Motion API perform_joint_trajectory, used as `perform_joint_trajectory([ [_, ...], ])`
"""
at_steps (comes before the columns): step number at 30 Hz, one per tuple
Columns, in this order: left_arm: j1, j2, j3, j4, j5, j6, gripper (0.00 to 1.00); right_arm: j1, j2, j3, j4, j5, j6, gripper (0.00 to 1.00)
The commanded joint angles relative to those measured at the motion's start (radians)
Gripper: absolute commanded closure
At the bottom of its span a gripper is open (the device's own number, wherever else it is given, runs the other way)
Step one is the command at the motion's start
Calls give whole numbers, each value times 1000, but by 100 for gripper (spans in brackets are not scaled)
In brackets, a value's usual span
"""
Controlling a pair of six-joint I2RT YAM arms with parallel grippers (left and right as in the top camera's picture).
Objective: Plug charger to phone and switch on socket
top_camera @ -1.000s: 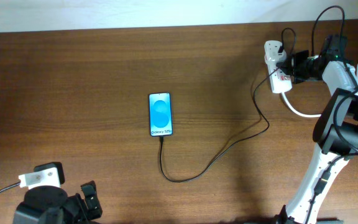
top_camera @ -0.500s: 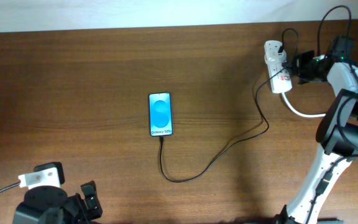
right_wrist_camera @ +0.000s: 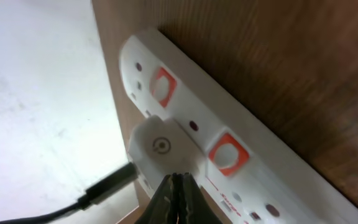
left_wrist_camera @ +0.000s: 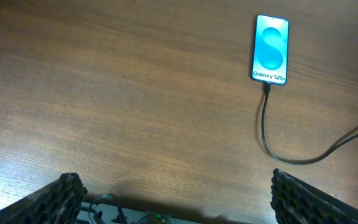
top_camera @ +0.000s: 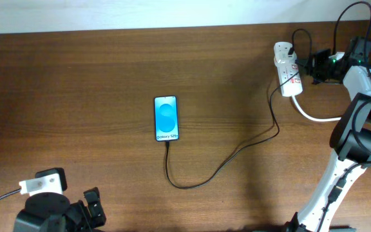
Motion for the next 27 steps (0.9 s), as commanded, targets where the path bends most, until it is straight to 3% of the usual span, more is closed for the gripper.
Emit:
perform_joint_trajectory([
  [1, -5, -4, -3, -1, -14, -9, 1, 21, -33, -2, -35, 35, -11, 96],
  [27, -5, -4, -3, -1, -14, -9, 1, 32, -13, -2, -21, 116, -14, 96],
])
